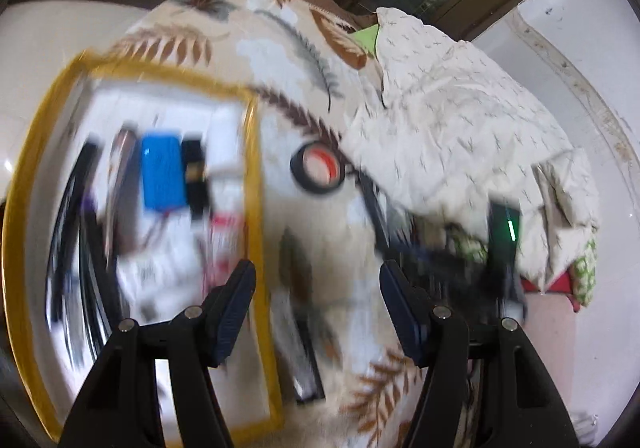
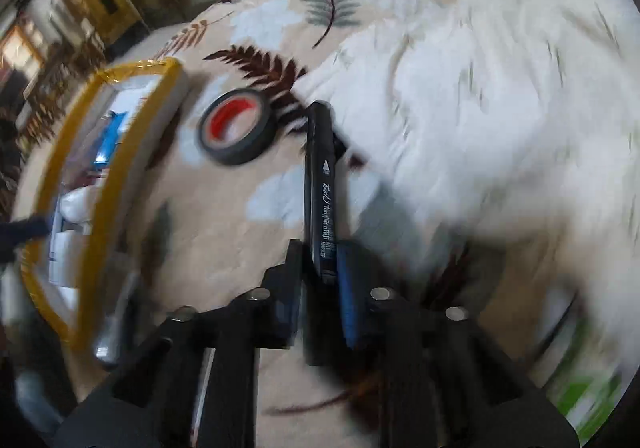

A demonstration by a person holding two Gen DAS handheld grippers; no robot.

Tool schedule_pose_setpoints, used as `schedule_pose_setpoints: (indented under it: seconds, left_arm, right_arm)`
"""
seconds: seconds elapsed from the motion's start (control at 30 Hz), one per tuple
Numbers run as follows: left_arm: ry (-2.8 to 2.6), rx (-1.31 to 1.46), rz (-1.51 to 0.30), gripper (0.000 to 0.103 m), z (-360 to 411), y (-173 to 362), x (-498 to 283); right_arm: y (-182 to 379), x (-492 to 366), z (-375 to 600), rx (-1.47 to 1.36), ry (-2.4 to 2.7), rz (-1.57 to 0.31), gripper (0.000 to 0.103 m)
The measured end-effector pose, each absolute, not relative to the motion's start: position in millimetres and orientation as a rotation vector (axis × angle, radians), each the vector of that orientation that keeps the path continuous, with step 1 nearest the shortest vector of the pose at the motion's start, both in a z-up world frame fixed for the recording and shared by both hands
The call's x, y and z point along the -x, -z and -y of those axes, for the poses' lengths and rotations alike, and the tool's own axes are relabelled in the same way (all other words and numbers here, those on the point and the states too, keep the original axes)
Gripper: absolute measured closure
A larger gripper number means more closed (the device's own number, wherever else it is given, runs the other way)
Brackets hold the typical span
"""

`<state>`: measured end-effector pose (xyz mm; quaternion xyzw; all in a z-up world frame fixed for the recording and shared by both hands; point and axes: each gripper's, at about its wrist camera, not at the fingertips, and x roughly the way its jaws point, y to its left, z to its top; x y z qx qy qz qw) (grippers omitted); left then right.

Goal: Organize objects
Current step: 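Grasp the black tape roll with the left tool while the right grasps a black marker, then carry the tape roll and marker into the tray and open both tools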

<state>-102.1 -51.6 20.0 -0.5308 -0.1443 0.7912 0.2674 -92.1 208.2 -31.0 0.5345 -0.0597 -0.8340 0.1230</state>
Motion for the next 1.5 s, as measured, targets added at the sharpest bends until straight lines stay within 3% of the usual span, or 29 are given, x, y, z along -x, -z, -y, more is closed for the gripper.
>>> schedule_pose_setpoints:
  seconds: [0.2,0.3,0.43,0.53,0.6,0.83,0.93,1.27,1.4,1.5]
  left_arm:
    - [-2.117,1.537,0.288,0.04,5.8,-8.2,159.6]
    - [-2.066,1.603,0.286,0.041,-17.8,3.6,185.6]
    - [-2.141,1.618,0.138,0.045,-49.1,11.7,210.4]
    - [-2.117,1.694,0.066,0.058,-60.6,29.9,223.2]
    - [-2.118,1.748,0.025,0.074,-59.4,41.8,225.7]
    - [-2.201,1.678,-0.248,0.075,-74.1,49.3,213.4]
    - [-2.212,1.628,-0.346,0.091,-80.7,47.7,202.6]
    - [-2.216,1.574,-0.058,0.091,-5.1,14.1,133.4]
    - [-2.244,1.516,0.054,0.091,32.9,-13.7,107.9]
    - [-2.264,1.473,0.147,0.091,66.8,-33.7,99.6]
  right_arm:
    - [41.9,46.1,-196.1,-1.54,2.428,0.5,0.087]
    - [46.2,32.4,-190.7,-1.533,2.458,0.604,0.087]
    - [50.8,37.8,-197.8,-1.518,2.42,0.697,0.087]
    - [52.9,42.0,-201.8,-1.507,2.399,0.739,0.088]
    - [54.1,42.7,-202.6,-1.499,2.395,0.763,0.087]
    - [55.8,39.2,-202.0,-1.474,2.4,0.785,0.087]
    - [54.8,38.9,-200.4,-1.475,2.412,0.773,0.087]
    - [55.2,41.7,-197.7,-1.485,2.425,0.798,0.087]
    - [57.9,41.8,-199.5,-1.404,2.32,0.999,0.088]
    - [44.7,37.0,-184.9,-1.359,2.309,0.988,0.088]
